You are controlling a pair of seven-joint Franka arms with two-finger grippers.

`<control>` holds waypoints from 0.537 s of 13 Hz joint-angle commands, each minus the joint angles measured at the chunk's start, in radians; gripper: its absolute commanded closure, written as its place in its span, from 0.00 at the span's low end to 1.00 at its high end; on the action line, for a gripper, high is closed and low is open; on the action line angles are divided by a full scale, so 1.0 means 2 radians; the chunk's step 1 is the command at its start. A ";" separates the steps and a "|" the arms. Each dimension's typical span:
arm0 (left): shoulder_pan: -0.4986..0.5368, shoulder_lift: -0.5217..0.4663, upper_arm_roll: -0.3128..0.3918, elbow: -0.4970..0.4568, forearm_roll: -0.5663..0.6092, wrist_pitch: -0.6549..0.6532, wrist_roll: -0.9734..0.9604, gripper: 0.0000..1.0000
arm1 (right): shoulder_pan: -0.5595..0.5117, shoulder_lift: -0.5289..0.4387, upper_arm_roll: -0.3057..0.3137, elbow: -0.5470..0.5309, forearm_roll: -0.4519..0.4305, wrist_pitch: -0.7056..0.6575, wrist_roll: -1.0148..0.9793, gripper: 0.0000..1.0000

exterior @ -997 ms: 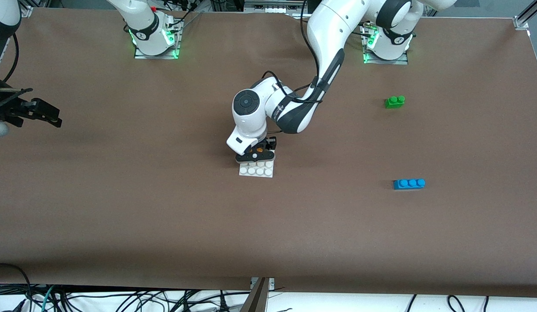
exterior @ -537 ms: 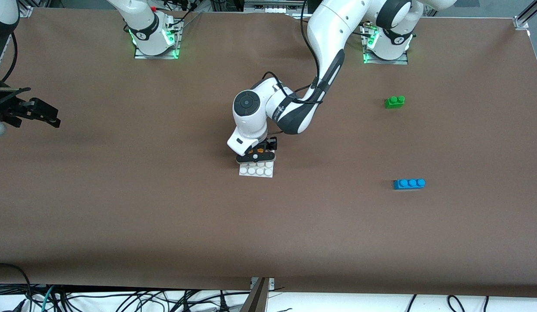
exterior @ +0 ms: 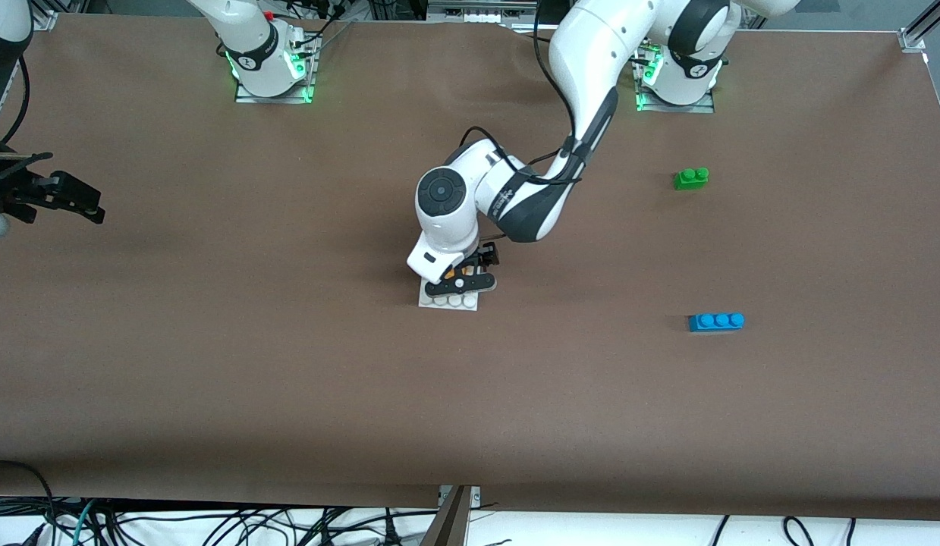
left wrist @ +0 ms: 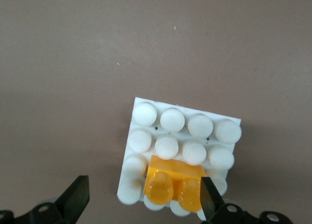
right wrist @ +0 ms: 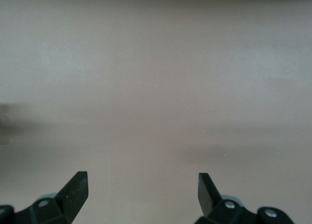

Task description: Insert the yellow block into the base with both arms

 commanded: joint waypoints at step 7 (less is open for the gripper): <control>0.101 -0.142 0.053 0.018 -0.030 -0.127 0.086 0.00 | -0.005 0.006 0.002 0.014 0.000 -0.008 -0.009 0.00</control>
